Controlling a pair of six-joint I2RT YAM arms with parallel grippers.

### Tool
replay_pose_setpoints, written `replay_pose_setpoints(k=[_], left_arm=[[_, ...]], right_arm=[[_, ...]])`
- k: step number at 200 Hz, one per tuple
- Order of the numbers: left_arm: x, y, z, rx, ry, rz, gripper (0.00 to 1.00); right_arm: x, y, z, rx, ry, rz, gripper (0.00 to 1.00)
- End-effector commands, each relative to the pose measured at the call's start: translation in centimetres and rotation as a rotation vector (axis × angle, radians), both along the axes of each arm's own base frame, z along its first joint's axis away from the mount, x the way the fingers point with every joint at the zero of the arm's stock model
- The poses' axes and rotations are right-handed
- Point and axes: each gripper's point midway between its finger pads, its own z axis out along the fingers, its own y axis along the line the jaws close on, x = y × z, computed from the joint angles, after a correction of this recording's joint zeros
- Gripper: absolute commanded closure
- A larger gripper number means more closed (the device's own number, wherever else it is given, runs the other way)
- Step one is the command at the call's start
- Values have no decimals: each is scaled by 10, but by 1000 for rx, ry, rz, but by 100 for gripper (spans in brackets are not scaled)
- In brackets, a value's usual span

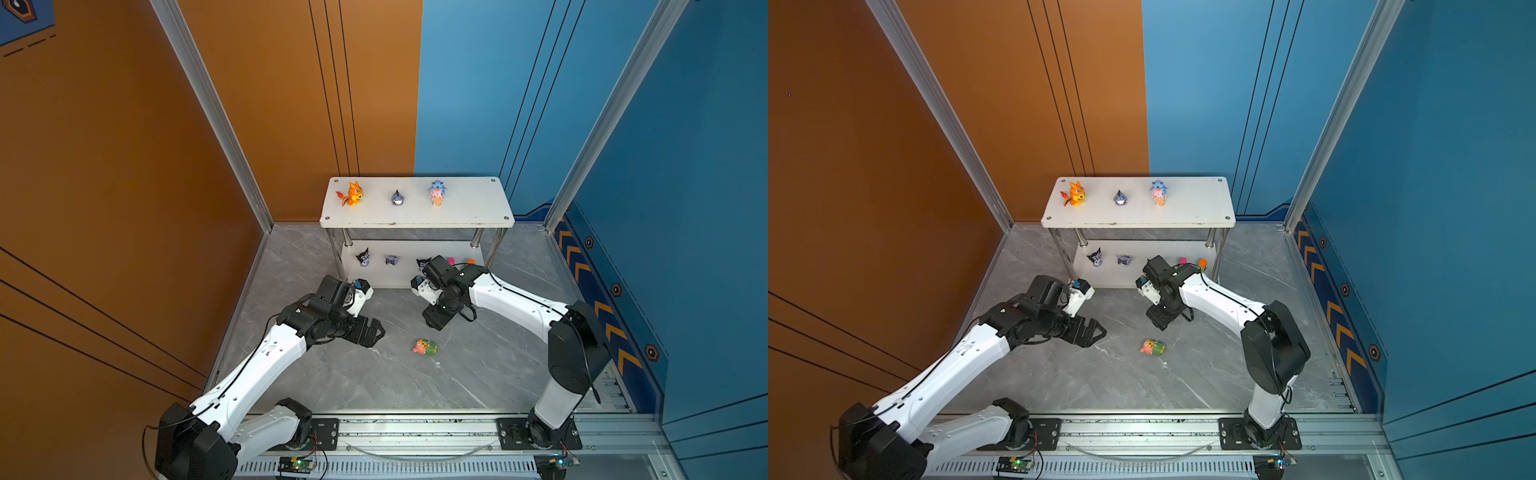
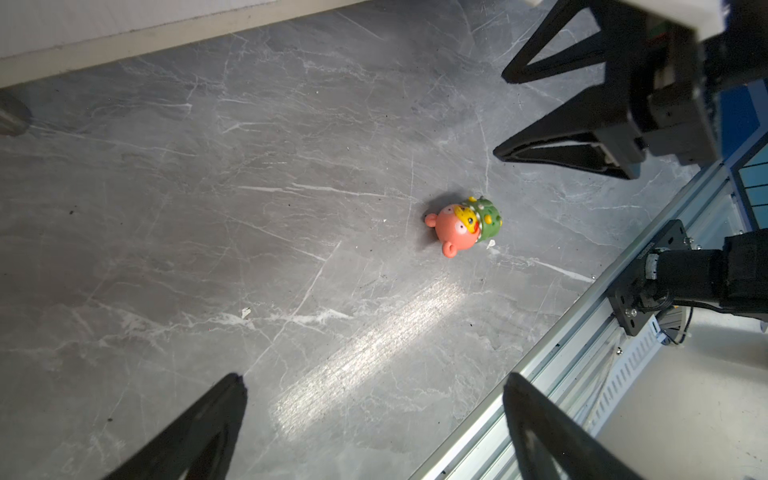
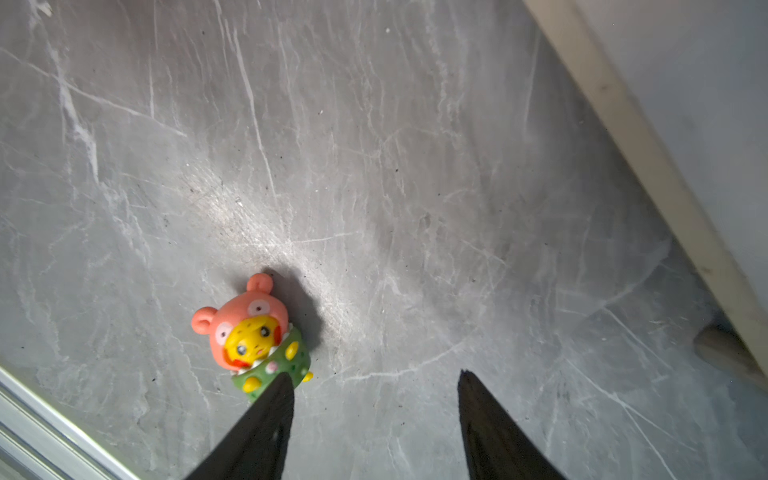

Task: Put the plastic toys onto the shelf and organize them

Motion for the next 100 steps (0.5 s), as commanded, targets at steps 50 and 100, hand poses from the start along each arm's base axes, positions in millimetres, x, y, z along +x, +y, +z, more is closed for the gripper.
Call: replay_pose_setpoints(k=[50,100], left_arm=[[4,-2,9,-44,-15,5,2],[1,0,10,-57,-18,5,2]], right_arm=[[-42,30,-4,90,145,187,29],[-64,11,-17,-172,191,298,27]])
